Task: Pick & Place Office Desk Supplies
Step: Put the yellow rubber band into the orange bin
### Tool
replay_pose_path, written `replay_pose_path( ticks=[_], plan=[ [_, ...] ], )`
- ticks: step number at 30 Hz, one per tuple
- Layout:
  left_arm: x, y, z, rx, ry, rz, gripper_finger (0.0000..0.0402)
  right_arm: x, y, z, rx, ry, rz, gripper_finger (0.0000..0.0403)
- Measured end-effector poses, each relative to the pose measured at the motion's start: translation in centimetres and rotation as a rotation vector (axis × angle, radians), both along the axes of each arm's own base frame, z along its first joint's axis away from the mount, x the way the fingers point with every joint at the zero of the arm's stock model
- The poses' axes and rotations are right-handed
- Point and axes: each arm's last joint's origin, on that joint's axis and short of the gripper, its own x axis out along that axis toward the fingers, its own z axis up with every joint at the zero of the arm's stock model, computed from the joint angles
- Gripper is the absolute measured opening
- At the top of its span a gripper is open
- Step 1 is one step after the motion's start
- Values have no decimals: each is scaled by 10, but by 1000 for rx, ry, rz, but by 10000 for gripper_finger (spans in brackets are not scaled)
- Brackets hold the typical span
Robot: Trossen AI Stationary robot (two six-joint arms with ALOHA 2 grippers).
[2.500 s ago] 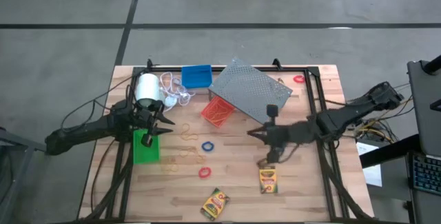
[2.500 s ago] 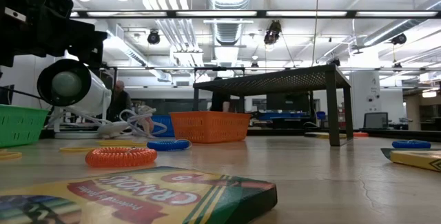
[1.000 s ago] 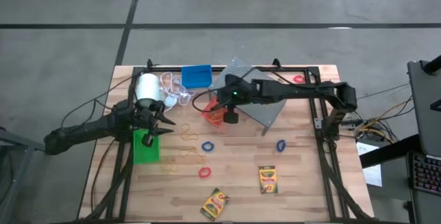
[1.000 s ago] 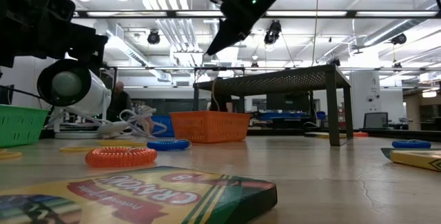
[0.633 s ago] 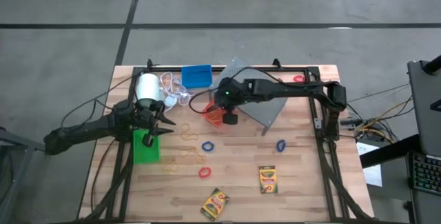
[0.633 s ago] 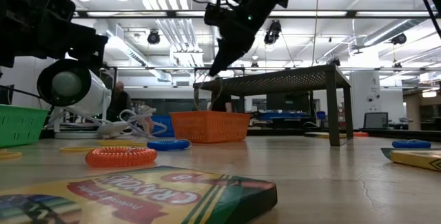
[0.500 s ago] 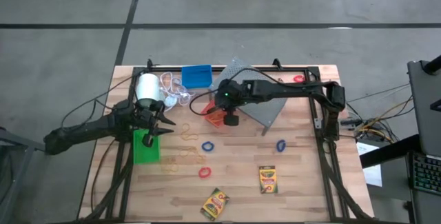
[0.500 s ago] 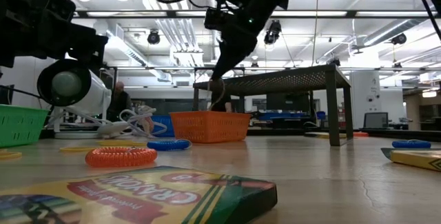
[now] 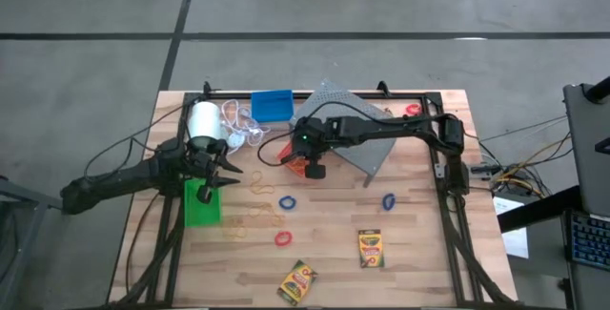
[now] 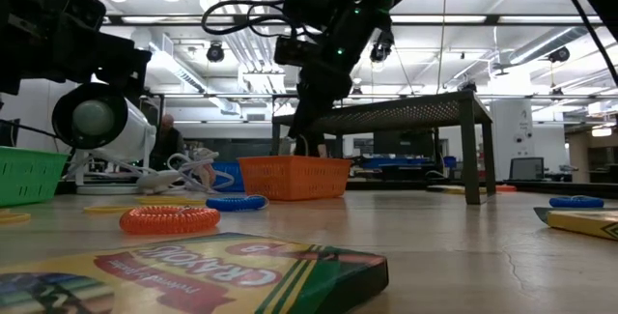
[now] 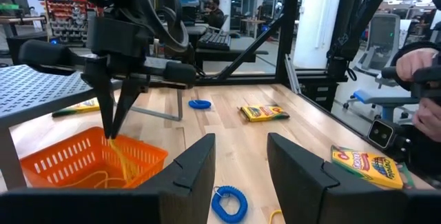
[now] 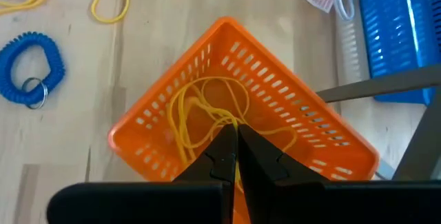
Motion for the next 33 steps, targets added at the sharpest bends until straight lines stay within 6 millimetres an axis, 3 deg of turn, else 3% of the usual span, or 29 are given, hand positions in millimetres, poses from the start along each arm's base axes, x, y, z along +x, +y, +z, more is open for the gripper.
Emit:
replay_pose_path(
  ticks=[25, 33],
  plan=[
    [0, 0, 0, 0, 0, 0, 134, 1, 0, 0, 15, -18, -37, 9],
    [0, 0, 0, 0, 0, 1, 134, 1, 2, -1, 5, -14, -16, 61]
  ],
)
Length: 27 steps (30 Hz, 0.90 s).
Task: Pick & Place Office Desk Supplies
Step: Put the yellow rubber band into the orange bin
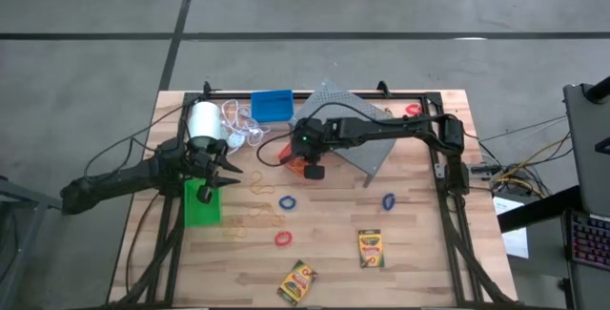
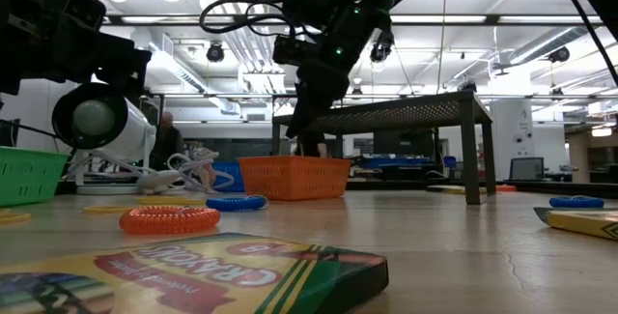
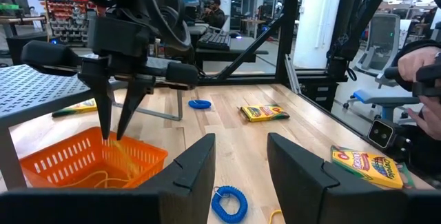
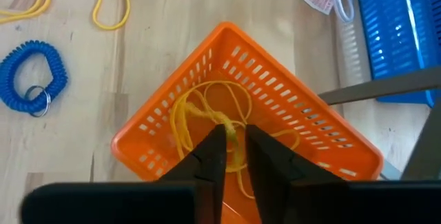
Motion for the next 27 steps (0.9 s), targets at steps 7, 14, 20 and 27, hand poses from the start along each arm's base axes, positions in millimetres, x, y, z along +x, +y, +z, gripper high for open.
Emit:
replay_pose_path(
  ticks=[7, 14, 20, 27],
  plan=[
    [0, 0, 0, 0, 0, -1, 134, 0, 0, 0, -4, 0, 7, 98],
    [0, 0, 0, 0, 0, 0, 134, 0, 0, 0, -7, -1, 12, 99],
    [0, 0, 0, 0, 0, 0, 134, -3, 8, 9, -24, -10, 49, 95],
    [0, 0, 0, 0, 0, -1, 134, -12, 36, 51, -51, -122, 123, 116]
  ],
)
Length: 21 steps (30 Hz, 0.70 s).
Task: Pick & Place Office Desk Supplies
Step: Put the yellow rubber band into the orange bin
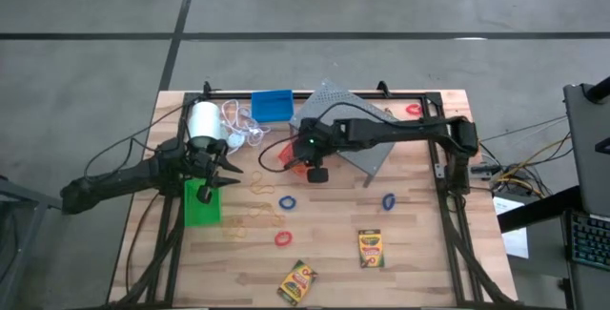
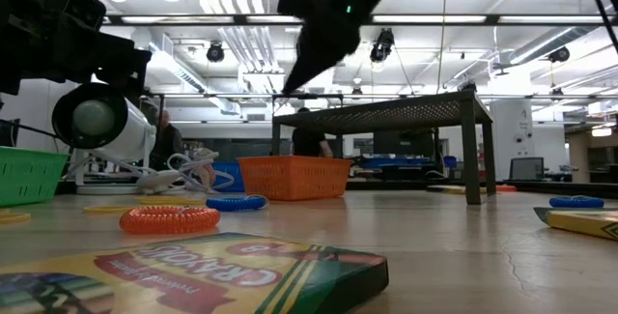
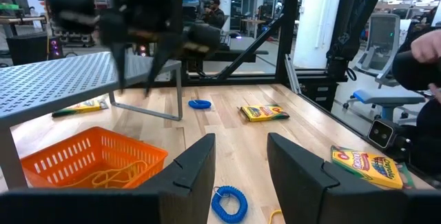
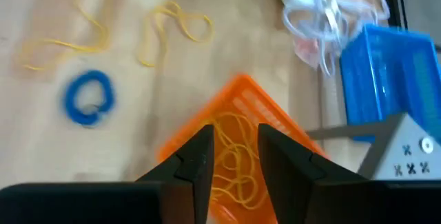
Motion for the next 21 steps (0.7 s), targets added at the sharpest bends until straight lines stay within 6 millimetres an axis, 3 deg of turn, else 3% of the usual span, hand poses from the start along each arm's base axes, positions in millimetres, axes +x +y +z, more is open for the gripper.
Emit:
replay_pose_path(
  ticks=[7, 16, 21],
  plan=[
    [0, 0, 0, 0, 0, 1, 134, -16, 35, 29, -42, -63, 51, 135],
    [0, 0, 0, -2, 5, 0, 134, -48, 89, 48, -145, -121, 70, 137],
    [0, 0, 0, -2, 5, 0, 134, -70, 111, 49, -113, -241, 71, 137]
  ],
)
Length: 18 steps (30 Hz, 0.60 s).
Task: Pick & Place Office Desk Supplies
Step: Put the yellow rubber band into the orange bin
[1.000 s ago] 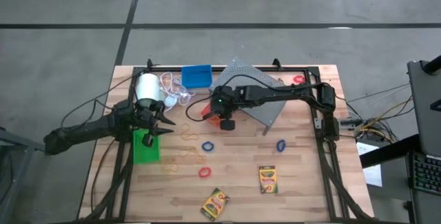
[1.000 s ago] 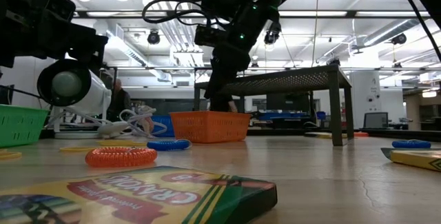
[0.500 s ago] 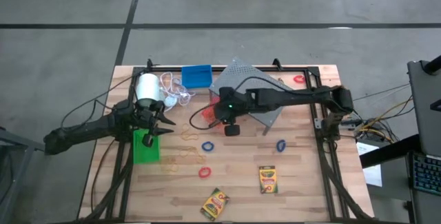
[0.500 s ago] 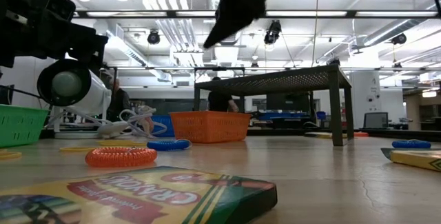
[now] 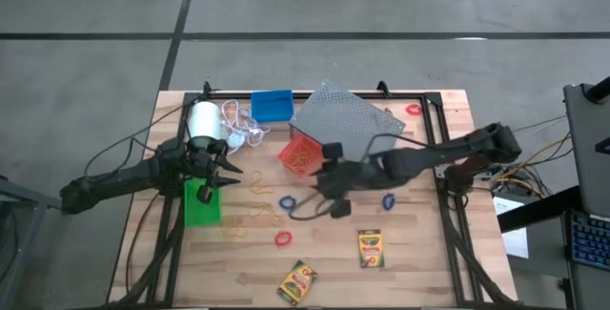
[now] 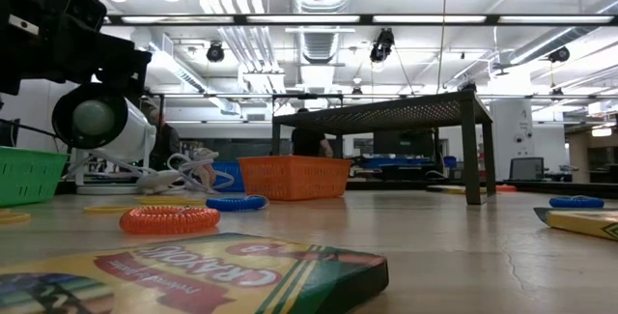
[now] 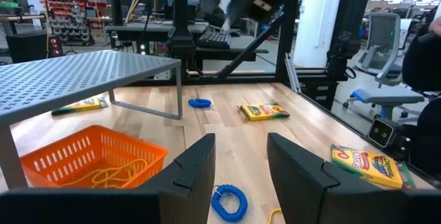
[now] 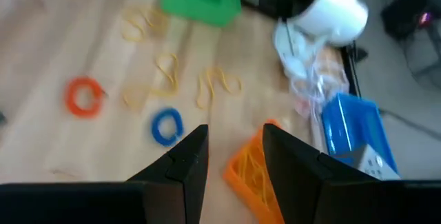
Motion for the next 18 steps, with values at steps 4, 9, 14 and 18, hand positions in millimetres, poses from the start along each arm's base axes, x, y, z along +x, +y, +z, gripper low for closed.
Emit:
replay_pose_path(
  ticks=[4, 9, 14, 18],
  plan=[
    [0, 0, 0, 0, 1, 0, 134, -22, 6, -8, 9, -101, 20, 137],
    [0, 0, 0, 0, 0, 0, 134, -54, 1, -21, 58, -266, 20, 137],
    [0, 0, 0, -1, 3, 0, 134, -86, -9, -37, 78, -374, 2, 137],
    [0, 0, 0, -2, 6, 0, 134, -109, -16, -43, 74, -429, -17, 137]
  ],
)
